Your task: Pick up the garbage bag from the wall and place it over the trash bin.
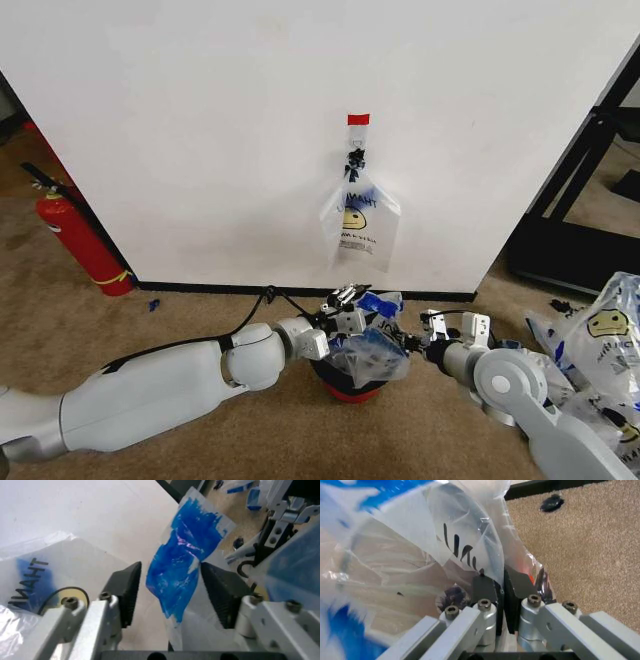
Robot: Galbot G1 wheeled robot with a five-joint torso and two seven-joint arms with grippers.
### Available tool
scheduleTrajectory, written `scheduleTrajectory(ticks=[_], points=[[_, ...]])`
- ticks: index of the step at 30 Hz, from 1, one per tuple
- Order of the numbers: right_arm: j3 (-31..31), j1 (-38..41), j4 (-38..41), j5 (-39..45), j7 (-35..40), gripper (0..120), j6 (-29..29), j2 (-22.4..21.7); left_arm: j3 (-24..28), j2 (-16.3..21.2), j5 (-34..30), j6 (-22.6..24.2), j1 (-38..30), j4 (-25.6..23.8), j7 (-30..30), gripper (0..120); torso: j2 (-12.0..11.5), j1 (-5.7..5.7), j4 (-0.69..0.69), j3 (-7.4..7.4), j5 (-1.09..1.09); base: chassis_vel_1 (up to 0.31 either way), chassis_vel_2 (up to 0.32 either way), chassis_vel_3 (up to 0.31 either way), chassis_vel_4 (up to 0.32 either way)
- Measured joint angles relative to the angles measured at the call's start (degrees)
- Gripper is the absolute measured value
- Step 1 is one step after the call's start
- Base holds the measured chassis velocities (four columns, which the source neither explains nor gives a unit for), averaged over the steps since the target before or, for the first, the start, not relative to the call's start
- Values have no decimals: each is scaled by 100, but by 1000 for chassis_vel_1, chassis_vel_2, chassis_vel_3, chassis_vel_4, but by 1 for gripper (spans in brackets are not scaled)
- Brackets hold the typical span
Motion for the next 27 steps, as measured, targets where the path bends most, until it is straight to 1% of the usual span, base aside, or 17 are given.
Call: scheduleTrajectory(ticks=[1, 3, 4, 5, 9, 10, 11, 12, 13, 18, 21, 22, 25, 27], points=[[0, 0, 0, 0, 0, 0, 0, 0, 0, 0, 0, 0, 0, 0, 0, 45, 0, 0, 0, 0, 0, 0, 0, 0, 0], [4, -11, 0, -4, 1, 0, 0, -14, 3, -13, -9, -7, 0, 0, -5, 36, 0, 0, 0, 0, 0, 0, 0, 0, 0], [6, -14, 0, -5, 2, 0, -1, -20, 8, -23, -12, -9, 0, 0, -9, 34, 0, 0, 0, 0, 0, 0, 0, 0, 0], [7, -16, 0, -6, 2, 0, -1, -23, 13, -33, -13, -12, 0, 6, -12, 26, 0, 0, 0, 0, 0, 0, 0, 0, 0], [5, -14, 0, -7, 2, 0, -2, -23, 34, -69, -12, -51, -20, 83, -20, 12, 0, 0, 0, 0, 0, 0, 0, 0, 0], [5, -14, 0, -7, 2, 0, -2, -23, 34, -69, -12, -51, -20, 83, -20, 12, 0, 0, 0, 0, 0, 0, 0, 0, 0], [3, -14, 0, -7, 2, 0, -3, -24, 44, -76, -11, -57, -28, 94, -20, 9, 0, 0, 0, 0, 0, 0, 0, 0, 0], [2, -15, 2, -7, 2, 0, -3, -24, 55, -85, -11, -60, -38, 102, -19, 1, 0, 0, 0, 0, 0, 0, 0, 0, 0], [2, -19, 3, -8, 2, 0, -3, -26, 65, -95, -10, -61, -45, 110, -18, 0, 0, 0, 0, 0, 0, 0, 0, 0, 0], [4, -57, 21, -12, -8, 0, -5, -38, 77, -156, -33, -62, -83, 145, -17, 0, 0, 0, 0, 0, 0, 0, 0, 0, 0], [29, -114, 36, -56, -47, 0, -5, -42, 80, -209, -397, 56, -211, 120, -22, 0, 0, 0, 0, 0, 0, 0, 0, 0, 0], [29, -114, 36, -56, -47, 0, -5, -42, 80, -209, -397, 56, -211, 120, -22, 0, 0, 0, 0, 0, 0, 0, 0, 0, 0], [44, -179, 64, -131, -93, 0, -5, -25, 91, -294, -1034, 356, -391, 41, -75, 0, 0, 0, 0, 0, 0, 0, 0, 0, 0], [44, -222, 84, -194, -134, 0, -3, -23, 97, -395, -1591, 661, -552, 44, -125, 0, 0, 0, 0, 0, 0, 0, 0, 0, 0]])
